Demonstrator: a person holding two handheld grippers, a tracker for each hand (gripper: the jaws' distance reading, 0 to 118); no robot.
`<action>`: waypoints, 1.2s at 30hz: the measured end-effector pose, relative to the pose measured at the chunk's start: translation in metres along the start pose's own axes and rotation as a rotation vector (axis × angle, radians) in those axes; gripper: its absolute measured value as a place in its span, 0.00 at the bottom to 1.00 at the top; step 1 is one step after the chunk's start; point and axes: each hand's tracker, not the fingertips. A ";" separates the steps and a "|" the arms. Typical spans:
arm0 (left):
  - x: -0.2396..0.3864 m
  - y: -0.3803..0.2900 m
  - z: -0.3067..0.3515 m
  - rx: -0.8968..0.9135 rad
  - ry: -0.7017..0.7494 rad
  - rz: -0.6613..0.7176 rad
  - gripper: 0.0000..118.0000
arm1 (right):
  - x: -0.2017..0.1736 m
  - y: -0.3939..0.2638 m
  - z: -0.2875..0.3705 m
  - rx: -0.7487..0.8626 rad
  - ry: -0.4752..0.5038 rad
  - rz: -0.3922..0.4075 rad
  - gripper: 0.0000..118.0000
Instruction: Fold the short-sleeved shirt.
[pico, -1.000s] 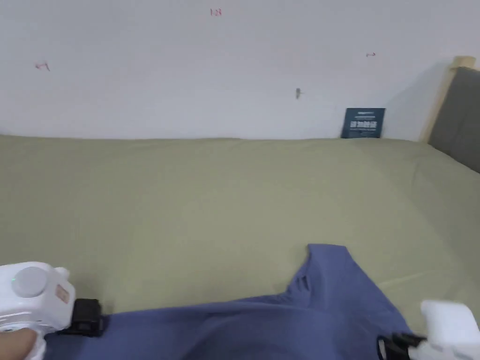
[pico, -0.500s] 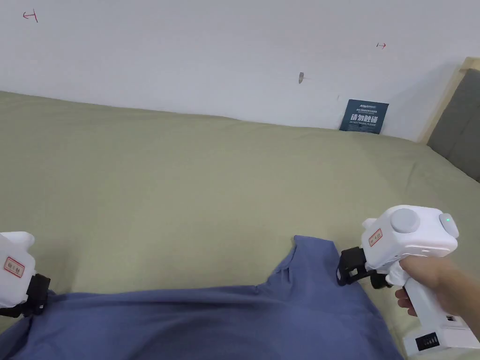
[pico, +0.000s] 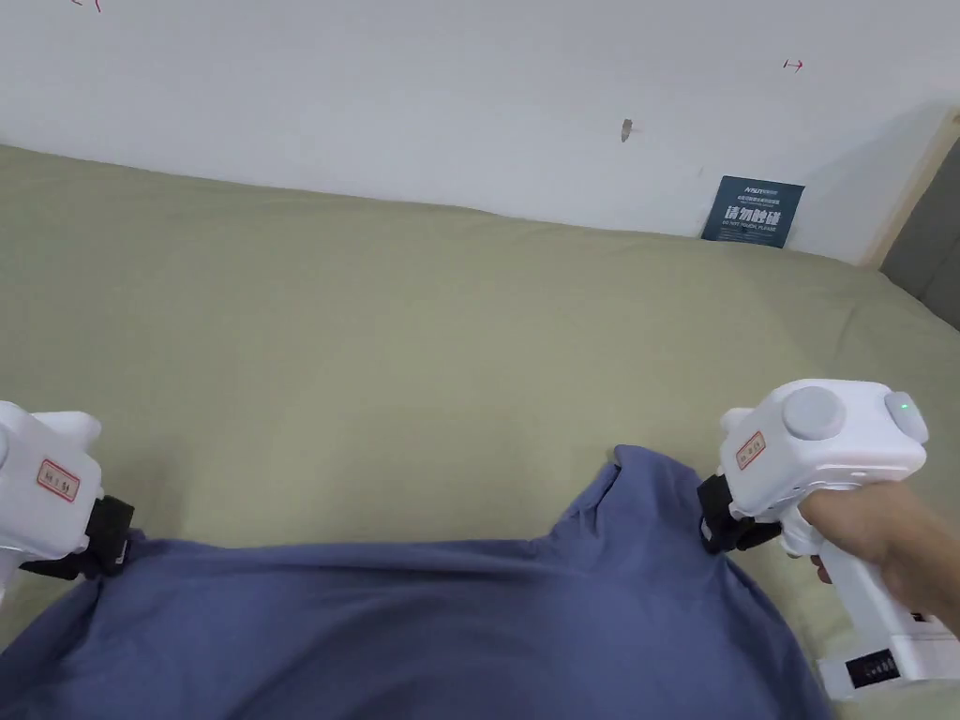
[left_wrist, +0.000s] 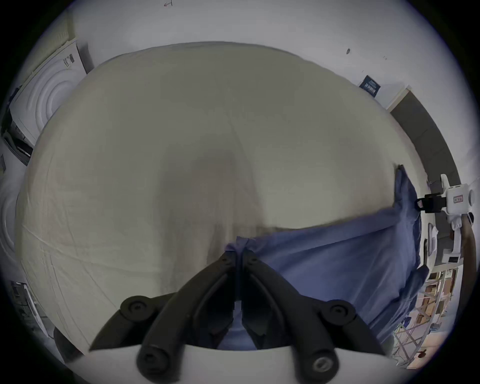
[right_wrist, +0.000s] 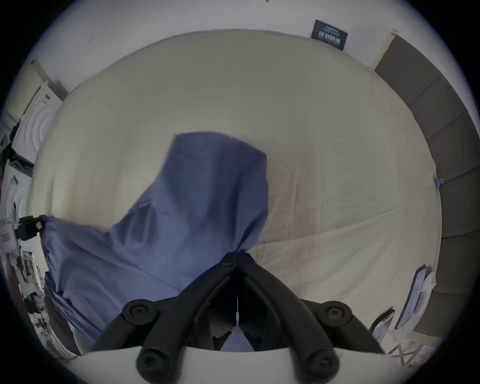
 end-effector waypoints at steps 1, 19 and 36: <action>0.000 -0.001 0.009 0.015 -0.015 -0.010 0.02 | -0.002 -0.003 0.012 0.030 -0.008 0.018 0.00; -0.012 -0.127 0.174 0.220 -0.099 -0.196 0.02 | 0.001 -0.207 0.202 0.247 0.070 0.083 0.00; -0.066 -0.269 0.071 0.055 -0.138 -0.008 0.02 | 0.024 -0.344 0.102 0.123 0.103 -0.190 0.00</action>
